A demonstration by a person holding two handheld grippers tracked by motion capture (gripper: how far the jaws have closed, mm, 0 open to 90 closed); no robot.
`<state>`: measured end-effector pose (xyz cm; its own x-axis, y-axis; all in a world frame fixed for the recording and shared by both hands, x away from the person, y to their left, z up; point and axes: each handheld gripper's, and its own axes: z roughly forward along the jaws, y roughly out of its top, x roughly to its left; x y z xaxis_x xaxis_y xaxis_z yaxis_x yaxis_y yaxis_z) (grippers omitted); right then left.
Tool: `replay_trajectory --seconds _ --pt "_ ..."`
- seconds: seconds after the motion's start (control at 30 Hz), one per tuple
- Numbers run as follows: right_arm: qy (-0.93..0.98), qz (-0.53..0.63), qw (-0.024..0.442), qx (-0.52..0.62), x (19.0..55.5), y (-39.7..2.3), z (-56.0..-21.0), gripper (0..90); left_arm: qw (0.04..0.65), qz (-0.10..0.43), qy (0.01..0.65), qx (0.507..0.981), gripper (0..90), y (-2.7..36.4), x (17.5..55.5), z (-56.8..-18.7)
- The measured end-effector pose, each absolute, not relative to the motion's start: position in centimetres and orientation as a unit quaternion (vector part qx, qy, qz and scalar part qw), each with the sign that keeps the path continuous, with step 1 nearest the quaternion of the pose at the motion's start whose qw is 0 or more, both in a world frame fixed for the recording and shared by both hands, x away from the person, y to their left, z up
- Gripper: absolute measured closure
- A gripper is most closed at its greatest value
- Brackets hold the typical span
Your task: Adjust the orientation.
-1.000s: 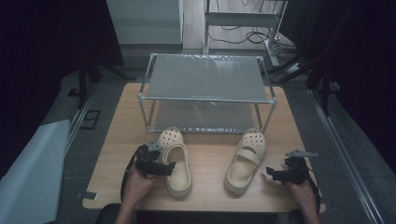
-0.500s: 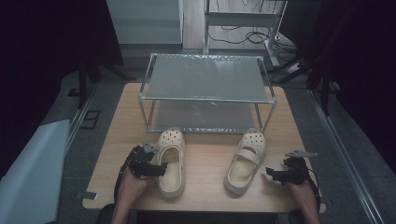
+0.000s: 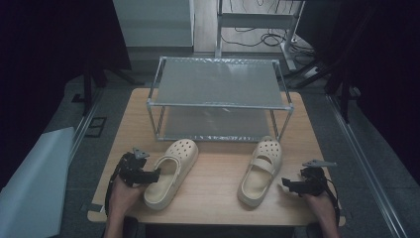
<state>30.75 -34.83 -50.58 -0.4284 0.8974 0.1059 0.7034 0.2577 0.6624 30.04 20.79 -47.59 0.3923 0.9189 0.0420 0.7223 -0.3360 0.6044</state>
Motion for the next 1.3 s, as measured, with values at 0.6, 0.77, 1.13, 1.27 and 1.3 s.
replay_trajectory --seconds 0.6,0.77,1.13,1.27,1.3 --pt "0.782 0.322 0.147 0.514 30.7 -34.7 -50.7 10.1 0.269 0.120 0.502 0.813 54.7 18.7 32.5 -47.6" --pt "0.782 0.320 0.148 0.514 30.7 -34.7 -50.7 10.2 0.269 0.112 0.506 0.812 69.6 19.1 32.8 -47.5" --pt "0.780 0.322 0.149 0.515 30.7 -34.7 -50.7 10.3 0.320 0.054 0.533 0.782 76.3 21.9 33.5 -47.9" --pt "0.780 0.322 0.148 0.516 30.7 -34.7 -50.7 10.3 0.333 0.033 0.543 0.770 77.2 22.6 33.8 -48.1" --pt "0.780 0.322 0.148 0.516 30.7 -34.7 -50.7 10.3 0.343 0.017 0.552 0.760 77.4 23.1 33.9 -48.2"
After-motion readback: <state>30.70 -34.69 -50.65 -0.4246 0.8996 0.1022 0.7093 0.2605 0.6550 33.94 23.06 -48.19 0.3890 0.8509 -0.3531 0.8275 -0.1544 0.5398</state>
